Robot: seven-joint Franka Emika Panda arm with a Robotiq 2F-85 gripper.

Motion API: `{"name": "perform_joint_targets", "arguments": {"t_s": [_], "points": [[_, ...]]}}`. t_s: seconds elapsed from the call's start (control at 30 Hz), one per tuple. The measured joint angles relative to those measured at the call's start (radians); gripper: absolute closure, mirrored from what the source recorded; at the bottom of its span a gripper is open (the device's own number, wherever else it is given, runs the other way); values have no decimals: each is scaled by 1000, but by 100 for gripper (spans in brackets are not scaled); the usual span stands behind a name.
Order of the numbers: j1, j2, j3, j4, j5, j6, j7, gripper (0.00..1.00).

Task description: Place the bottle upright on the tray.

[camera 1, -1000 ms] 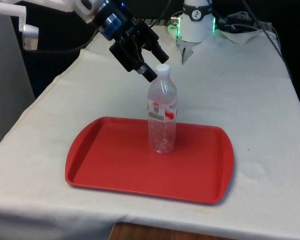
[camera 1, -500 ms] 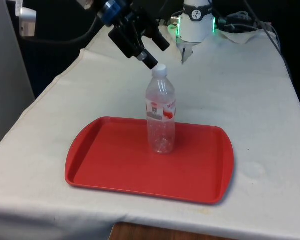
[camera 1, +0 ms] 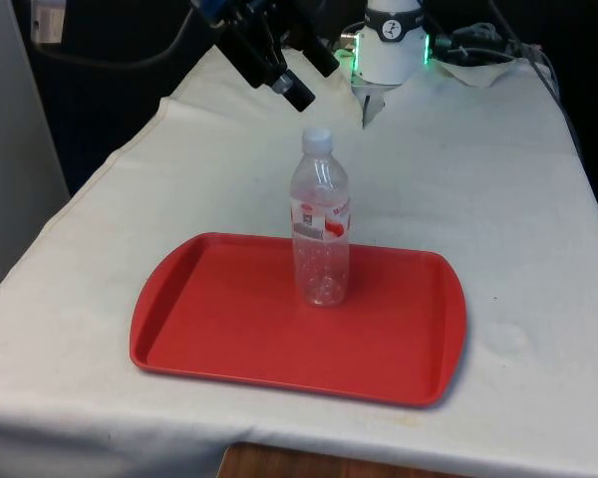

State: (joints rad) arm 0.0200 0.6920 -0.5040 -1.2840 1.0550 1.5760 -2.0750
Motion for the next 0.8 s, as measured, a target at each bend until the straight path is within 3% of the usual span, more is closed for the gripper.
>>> {"name": "perform_joint_targets", "arguments": {"t_s": [0.8], "points": [[22, -36, -20, 13, -5, -24, 39, 0]]}}
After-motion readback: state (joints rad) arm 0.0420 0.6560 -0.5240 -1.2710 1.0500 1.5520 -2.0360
